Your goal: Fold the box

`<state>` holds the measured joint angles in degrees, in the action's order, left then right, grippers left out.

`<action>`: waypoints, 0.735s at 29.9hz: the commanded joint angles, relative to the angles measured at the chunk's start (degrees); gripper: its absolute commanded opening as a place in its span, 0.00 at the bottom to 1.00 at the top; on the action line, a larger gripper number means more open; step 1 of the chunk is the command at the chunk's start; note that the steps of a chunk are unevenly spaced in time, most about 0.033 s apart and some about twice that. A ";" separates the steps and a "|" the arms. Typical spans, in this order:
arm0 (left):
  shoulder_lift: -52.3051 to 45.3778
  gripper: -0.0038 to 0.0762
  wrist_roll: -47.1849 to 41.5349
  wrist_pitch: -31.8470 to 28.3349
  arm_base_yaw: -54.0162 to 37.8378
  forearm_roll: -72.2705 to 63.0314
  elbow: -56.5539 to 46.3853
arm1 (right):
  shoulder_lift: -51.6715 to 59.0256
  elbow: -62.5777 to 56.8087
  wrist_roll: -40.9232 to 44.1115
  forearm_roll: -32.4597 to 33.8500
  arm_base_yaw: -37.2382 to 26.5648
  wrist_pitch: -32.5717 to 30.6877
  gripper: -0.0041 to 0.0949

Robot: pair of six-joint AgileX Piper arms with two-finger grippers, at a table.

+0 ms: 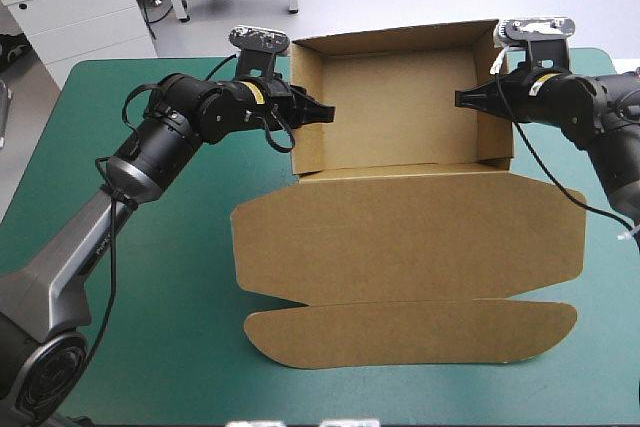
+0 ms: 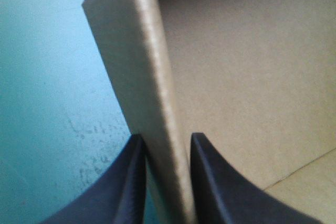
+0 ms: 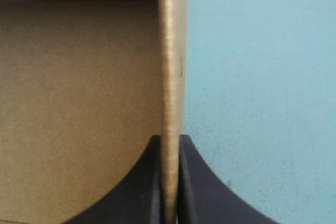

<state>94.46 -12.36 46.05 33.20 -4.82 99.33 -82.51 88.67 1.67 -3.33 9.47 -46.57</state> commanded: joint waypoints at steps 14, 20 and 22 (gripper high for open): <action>4.38 0.04 1.02 10.98 -2.34 0.71 1.60 | -2.61 1.87 -2.15 -6.24 0.05 -10.66 0.03; 7.32 0.04 1.70 13.98 -3.48 -1.64 1.60 | -8.59 1.87 -4.17 -8.56 0.05 -15.71 0.03; 8.30 0.04 1.73 14.24 -3.48 -1.65 1.60 | -10.63 1.87 -4.90 -9.97 0.05 -16.24 0.03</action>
<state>104.70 -13.57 61.82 29.84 -6.75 99.34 -93.55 88.67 0.00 -8.98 9.64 -62.22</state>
